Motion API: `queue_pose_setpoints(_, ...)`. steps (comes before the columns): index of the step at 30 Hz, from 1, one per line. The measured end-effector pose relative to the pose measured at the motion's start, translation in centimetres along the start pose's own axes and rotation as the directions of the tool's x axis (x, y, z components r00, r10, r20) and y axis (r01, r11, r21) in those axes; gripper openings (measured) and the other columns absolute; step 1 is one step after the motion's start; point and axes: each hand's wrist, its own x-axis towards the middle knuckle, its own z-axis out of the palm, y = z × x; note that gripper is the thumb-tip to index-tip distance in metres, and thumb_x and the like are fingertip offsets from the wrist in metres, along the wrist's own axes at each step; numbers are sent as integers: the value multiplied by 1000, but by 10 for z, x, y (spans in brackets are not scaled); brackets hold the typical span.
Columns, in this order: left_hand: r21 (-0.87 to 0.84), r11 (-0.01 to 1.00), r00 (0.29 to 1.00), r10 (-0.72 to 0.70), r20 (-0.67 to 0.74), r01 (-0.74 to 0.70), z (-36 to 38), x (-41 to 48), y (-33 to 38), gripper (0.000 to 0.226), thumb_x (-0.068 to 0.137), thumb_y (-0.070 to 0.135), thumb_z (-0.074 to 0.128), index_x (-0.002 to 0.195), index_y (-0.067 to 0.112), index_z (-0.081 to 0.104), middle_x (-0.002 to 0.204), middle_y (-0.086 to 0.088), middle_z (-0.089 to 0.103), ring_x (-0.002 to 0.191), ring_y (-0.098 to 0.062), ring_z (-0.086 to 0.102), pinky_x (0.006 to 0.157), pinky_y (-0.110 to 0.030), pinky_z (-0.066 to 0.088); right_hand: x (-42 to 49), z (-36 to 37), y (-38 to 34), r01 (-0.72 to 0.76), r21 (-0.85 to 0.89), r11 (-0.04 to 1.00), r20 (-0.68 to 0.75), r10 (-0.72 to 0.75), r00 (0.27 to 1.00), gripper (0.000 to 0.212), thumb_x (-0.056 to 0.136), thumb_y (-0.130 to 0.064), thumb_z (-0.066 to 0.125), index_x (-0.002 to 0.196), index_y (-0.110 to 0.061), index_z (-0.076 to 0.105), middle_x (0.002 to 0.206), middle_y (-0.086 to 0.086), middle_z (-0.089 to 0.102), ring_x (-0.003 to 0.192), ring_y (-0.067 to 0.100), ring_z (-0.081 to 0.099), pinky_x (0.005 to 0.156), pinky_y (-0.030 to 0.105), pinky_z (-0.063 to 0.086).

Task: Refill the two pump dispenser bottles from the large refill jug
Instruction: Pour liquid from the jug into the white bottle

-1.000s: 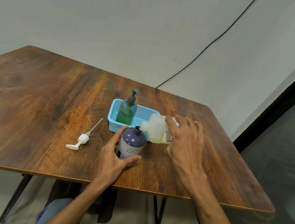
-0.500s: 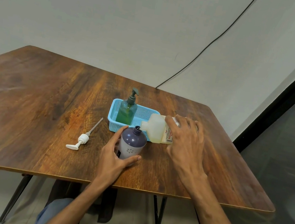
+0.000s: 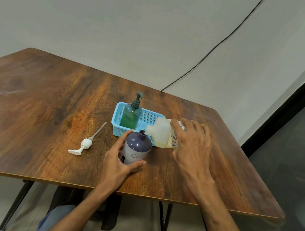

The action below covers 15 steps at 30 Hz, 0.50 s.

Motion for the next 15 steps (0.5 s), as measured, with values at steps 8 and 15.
queue_pose_setpoints(8, 10, 1000, 1000, -6, 1, 6, 0, -1, 0, 104, 63, 33, 94, 152, 27, 42, 146, 7, 55, 129, 0, 55, 100, -13, 48, 0, 0, 0, 5, 0, 1000, -6, -5, 1000, 74, 67, -12, 80, 136, -23, 55, 136, 13, 58, 124, 36, 52, 105, 50, 36)
queue_pose_setpoints(15, 8, 1000, 1000, -4, 6, 4, -1, 0, 0, 104, 62, 33, 94, 152, 26, 42, 146, 7, 56, 130, -3, 55, 101, -15, 48, 0, 0, 0, 5, -8, 1000, 7, -5, 1000, 75, 68, -13, 78, 138, -24, 54, 137, 11, 57, 125, 35, 51, 105, 50, 35)
